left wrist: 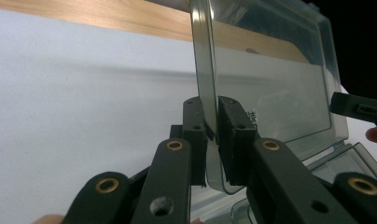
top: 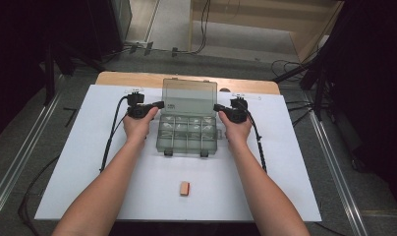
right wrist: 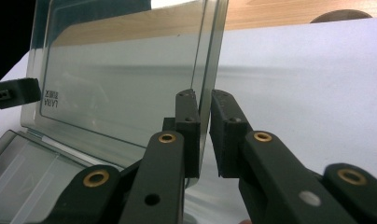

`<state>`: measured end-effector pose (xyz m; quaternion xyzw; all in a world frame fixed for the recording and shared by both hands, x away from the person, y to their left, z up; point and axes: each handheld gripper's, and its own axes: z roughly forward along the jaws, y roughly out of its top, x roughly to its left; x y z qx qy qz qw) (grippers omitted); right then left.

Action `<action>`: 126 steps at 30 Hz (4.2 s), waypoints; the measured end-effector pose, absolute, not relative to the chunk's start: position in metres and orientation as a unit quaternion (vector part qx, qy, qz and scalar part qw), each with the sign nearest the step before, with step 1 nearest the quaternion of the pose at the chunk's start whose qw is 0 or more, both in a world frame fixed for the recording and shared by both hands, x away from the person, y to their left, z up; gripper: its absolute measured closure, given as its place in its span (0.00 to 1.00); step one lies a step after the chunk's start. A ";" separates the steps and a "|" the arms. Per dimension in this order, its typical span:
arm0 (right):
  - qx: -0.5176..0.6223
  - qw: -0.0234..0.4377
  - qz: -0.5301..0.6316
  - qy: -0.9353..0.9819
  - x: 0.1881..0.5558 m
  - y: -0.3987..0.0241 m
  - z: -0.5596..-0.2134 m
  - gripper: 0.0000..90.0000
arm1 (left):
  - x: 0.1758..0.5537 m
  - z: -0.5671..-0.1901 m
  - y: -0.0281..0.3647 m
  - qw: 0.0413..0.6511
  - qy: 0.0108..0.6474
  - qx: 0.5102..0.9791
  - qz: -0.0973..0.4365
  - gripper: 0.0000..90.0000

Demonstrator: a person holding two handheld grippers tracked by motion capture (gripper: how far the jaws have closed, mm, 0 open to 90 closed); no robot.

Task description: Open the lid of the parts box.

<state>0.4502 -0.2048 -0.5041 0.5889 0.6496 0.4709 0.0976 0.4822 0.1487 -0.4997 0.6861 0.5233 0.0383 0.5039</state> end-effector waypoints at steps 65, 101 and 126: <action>0.552 0.131 0.453 0.688 0.435 -0.209 -0.510 0.15 | 0.464 -0.497 0.149 0.502 0.472 0.721 0.071 0.38; 0.479 0.141 0.490 0.714 0.342 -0.213 -0.502 0.00 | 0.368 -0.493 0.172 0.522 0.379 0.757 0.104 0.00; 0.437 0.155 0.497 0.734 0.281 -0.203 -0.496 0.00 | 0.302 -0.489 0.204 0.519 0.360 0.766 0.117 0.00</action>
